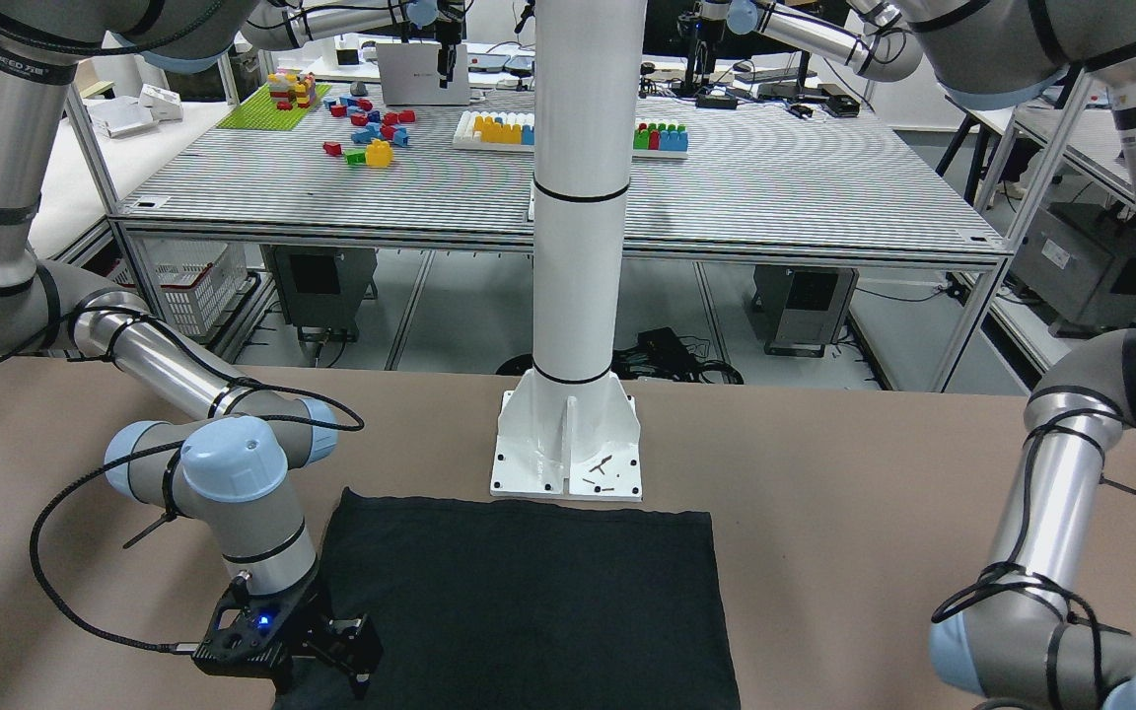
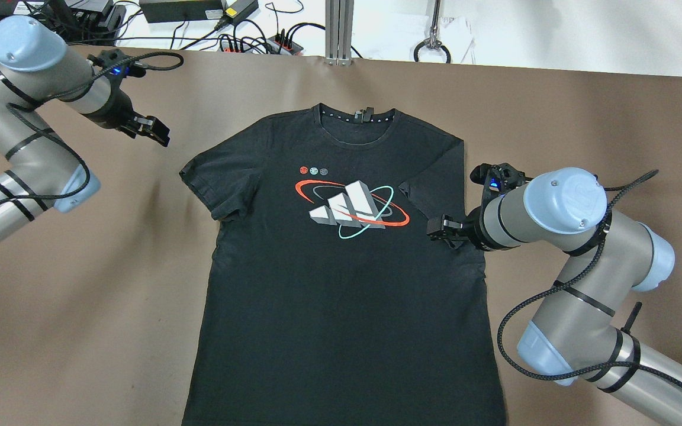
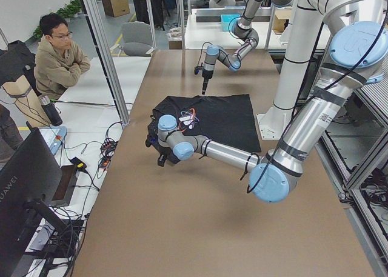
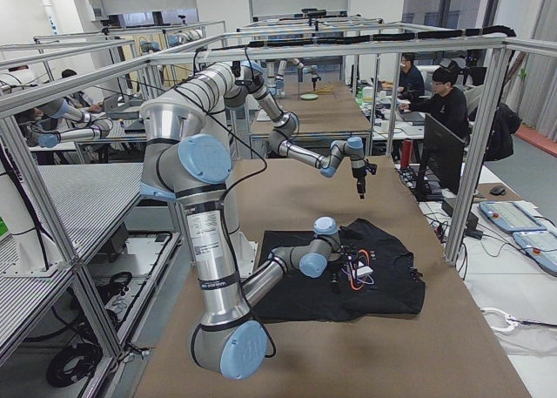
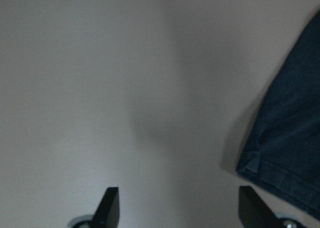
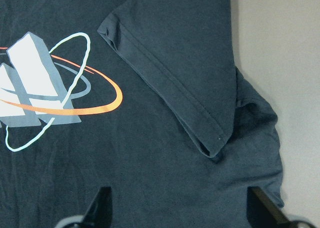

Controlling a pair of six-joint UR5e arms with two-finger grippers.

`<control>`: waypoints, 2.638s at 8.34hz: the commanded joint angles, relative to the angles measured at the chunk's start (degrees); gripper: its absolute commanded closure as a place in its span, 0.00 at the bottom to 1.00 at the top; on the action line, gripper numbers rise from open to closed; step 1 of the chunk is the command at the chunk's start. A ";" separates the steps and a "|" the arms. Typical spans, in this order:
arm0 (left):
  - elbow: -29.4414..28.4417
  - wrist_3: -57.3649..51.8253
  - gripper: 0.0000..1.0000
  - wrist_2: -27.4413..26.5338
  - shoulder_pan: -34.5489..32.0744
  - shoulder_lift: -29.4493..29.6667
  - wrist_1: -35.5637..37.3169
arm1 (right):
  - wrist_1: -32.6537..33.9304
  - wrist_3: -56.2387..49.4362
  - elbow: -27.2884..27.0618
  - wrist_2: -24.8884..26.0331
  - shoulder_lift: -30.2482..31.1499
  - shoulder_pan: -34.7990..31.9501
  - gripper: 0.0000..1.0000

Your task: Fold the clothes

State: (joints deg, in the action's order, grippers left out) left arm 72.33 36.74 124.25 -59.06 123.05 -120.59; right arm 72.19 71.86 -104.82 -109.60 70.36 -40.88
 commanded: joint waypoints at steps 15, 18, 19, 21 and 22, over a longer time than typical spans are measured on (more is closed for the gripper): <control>-2.77 8.07 1.00 8.78 2.91 3.34 -8.18 | -0.13 0.03 -0.03 0.79 0.04 -0.17 0.06; 6.30 19.64 1.00 9.70 3.59 3.25 -8.00 | -0.13 -0.05 0.23 0.88 0.22 -0.17 0.06; 6.24 23.78 1.00 8.65 5.69 4.99 -8.08 | -0.12 -0.05 0.23 0.88 0.22 -0.17 0.06; 2.31 24.61 1.00 -0.45 10.53 8.42 -8.34 | -0.21 -0.05 0.67 0.79 0.39 -0.34 0.05; -1.37 25.31 1.00 -1.02 10.80 11.57 -8.52 | -0.13 -0.05 0.76 0.79 0.39 -0.34 0.06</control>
State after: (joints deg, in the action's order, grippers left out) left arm 76.06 60.50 127.44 -50.42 130.00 -128.76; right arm 72.04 71.81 -104.37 -108.79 70.68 -41.18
